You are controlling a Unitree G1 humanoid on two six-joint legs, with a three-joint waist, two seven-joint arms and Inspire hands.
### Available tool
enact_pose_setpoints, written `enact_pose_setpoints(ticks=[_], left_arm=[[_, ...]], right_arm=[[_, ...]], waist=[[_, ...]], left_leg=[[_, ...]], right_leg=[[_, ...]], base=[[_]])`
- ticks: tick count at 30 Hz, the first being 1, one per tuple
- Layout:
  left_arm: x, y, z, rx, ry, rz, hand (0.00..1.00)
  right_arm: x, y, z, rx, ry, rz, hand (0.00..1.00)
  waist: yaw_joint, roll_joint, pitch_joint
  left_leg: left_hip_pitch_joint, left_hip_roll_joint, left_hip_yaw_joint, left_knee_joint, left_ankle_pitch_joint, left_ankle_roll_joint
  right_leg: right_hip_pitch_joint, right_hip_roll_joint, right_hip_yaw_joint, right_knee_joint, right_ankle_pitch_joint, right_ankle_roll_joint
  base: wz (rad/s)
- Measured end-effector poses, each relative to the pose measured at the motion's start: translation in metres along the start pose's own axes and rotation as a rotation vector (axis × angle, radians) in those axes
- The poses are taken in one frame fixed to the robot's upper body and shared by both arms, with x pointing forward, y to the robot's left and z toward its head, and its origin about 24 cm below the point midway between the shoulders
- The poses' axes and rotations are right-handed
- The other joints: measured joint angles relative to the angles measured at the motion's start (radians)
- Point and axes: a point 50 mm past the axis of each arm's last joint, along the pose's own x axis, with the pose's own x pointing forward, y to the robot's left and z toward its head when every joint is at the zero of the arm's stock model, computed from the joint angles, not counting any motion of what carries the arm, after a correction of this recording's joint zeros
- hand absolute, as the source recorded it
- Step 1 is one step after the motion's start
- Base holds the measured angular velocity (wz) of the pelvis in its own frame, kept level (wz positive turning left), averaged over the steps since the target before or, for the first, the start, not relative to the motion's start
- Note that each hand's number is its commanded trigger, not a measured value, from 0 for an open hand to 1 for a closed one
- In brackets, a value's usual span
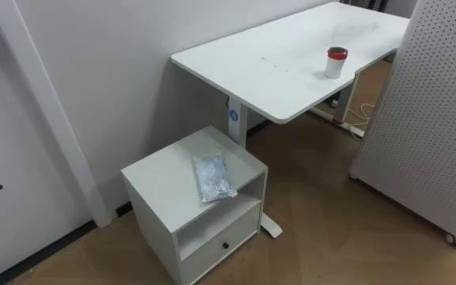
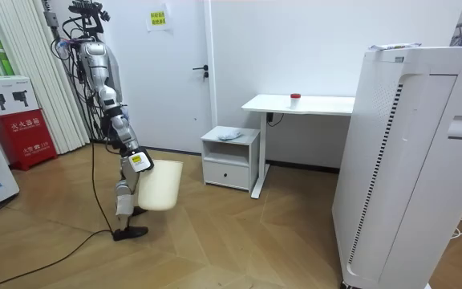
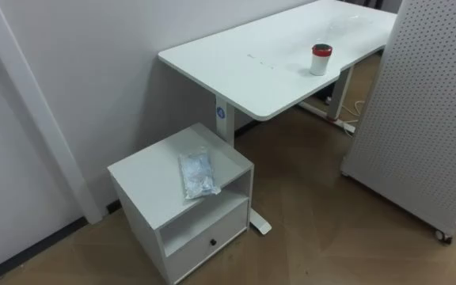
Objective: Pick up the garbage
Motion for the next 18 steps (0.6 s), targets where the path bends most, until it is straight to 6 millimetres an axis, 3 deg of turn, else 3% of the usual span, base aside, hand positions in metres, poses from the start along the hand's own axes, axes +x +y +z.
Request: enact_pose_setpoints(ticks=[18], left_arm=[[-0.0007,0.0002,-0.0043,-0.006,0.012,0.020,0.00]], right_arm=[[-0.0002,-0.0005,-0.0005,0.001,-0.002,-0.002,1.00]], waist=[[-0.001,0.001,-0.0006]], left_leg=[[0.009,0.001,0.006,-0.001,-0.001,0.000]], right_leg=[[0.005,0.001,0.010,0.002,0.000,0.000]], base=[[-0.01]])
